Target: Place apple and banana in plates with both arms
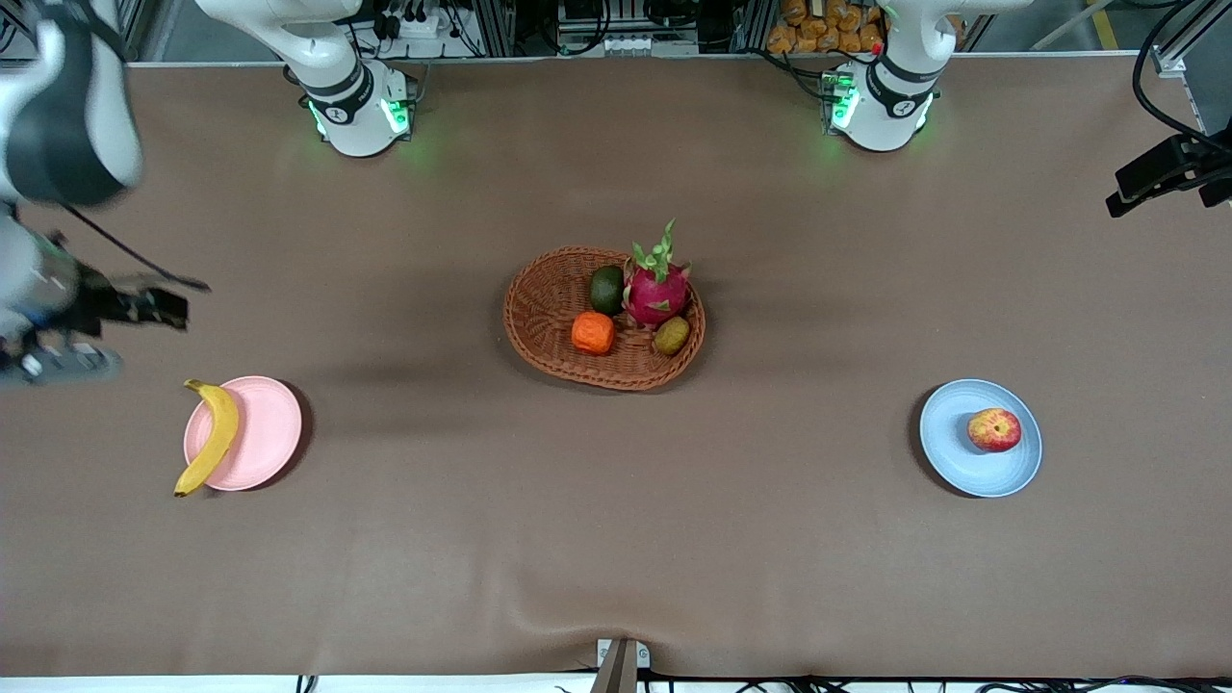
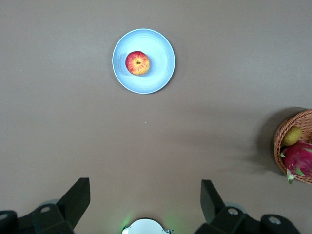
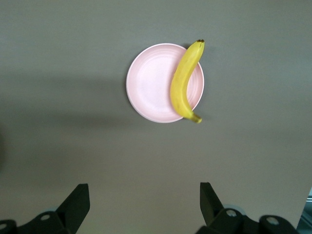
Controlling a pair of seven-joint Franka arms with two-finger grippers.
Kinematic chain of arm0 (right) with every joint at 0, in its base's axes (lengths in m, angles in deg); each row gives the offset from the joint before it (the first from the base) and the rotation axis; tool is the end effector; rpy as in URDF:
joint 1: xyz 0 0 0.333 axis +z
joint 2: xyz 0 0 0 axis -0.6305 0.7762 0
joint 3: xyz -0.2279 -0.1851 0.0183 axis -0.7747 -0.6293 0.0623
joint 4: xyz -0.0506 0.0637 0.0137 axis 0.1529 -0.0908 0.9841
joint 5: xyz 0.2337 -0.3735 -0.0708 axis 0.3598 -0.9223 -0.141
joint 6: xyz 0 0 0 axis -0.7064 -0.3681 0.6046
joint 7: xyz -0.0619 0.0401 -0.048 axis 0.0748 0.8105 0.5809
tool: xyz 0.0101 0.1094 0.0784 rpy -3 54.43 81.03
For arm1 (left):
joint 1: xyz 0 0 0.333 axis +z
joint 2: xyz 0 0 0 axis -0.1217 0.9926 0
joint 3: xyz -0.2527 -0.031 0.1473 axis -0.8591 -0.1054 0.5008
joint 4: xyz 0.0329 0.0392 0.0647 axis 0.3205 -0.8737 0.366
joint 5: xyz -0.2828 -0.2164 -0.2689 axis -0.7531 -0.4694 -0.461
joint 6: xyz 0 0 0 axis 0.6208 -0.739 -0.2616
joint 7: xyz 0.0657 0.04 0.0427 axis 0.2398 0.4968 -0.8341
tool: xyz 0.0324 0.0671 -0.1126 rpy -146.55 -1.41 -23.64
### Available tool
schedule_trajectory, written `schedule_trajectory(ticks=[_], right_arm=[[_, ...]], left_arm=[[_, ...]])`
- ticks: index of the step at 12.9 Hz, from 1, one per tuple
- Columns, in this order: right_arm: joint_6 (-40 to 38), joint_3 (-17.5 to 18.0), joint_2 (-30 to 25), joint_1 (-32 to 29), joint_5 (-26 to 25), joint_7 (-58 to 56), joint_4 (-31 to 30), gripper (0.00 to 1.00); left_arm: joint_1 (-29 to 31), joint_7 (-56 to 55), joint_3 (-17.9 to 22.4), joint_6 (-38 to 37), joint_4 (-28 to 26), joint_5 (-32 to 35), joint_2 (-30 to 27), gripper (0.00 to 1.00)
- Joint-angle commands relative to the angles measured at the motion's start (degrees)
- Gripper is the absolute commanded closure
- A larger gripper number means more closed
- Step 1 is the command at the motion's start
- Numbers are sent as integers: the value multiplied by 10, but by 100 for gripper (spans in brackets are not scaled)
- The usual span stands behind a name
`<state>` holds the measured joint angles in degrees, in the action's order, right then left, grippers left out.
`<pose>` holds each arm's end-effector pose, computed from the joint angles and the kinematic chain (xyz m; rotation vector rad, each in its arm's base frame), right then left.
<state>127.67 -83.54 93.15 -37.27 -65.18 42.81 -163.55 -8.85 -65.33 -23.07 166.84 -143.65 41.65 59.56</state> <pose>0.6342 -0.0285 0.4988 3.0200 0.1704 -0.1784 0.5828 0.0013 0.6390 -3.1315 -0.1725 0.0679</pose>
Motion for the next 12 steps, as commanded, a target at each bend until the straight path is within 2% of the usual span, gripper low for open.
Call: schedule_trajectory(ticks=[1,3,6,8,12], right_arm=[[-28,4,-63,-35,55,-10,-27,0],[-57,-3,-90,-48,74,2,-24,0],[-96,-40,-98,-44,110,65,-4,0],[-95,-38,-96,-40,106,63,24,0],[-70,-38,-85,-35,101,33,32,0]], left_arm=[[0,9,3,-1,6,0,0,0],[3,9,3,-1,7,6,0,0],[-2,10,3,-4,8,27,0,0],[-4,9,3,-4,7,27,0,0],[-14,8,-7,-6,5,26,1,0]])
